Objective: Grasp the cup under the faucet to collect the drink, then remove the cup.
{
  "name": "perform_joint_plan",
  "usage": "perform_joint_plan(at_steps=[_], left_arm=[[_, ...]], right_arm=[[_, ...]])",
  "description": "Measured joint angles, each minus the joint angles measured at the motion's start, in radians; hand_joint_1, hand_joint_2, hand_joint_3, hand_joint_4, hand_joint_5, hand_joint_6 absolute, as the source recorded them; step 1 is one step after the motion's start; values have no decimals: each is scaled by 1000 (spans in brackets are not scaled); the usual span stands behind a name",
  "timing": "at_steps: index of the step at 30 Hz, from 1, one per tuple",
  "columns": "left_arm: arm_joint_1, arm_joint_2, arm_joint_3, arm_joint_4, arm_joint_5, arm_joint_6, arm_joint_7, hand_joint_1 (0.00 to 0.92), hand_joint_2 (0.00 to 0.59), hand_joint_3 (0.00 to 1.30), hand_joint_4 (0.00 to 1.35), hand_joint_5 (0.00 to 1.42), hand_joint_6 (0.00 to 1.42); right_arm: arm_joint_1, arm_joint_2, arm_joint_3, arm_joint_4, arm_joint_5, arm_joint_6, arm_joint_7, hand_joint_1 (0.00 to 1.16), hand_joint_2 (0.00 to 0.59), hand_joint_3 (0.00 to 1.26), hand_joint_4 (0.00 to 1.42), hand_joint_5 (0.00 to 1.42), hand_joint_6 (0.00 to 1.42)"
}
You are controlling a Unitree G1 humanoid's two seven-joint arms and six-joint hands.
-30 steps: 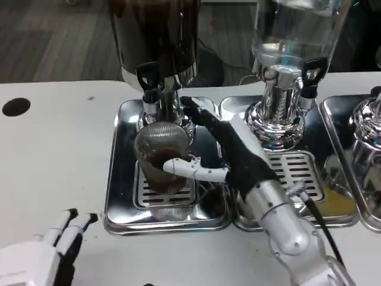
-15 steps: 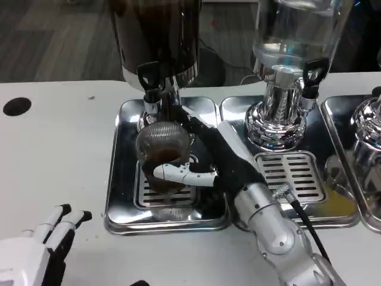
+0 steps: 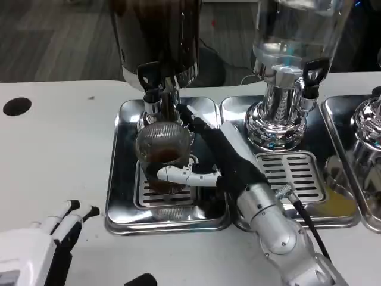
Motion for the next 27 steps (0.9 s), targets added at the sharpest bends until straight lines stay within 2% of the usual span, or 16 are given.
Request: perform_joint_plan(at_steps=[20, 27], left_arm=[[-22, -10, 5, -7, -12, 1, -35, 0, 58, 272, 161, 208, 459], [-23, -10, 10, -7, -14, 3, -37, 0, 59, 281, 176, 208, 460]], right_arm=[[-3, 2, 2, 50, -1, -6, -21, 767, 29, 103, 99, 96, 0], [-13, 7, 1, 82, 3, -19, -21, 769, 24, 164, 147, 134, 0]])
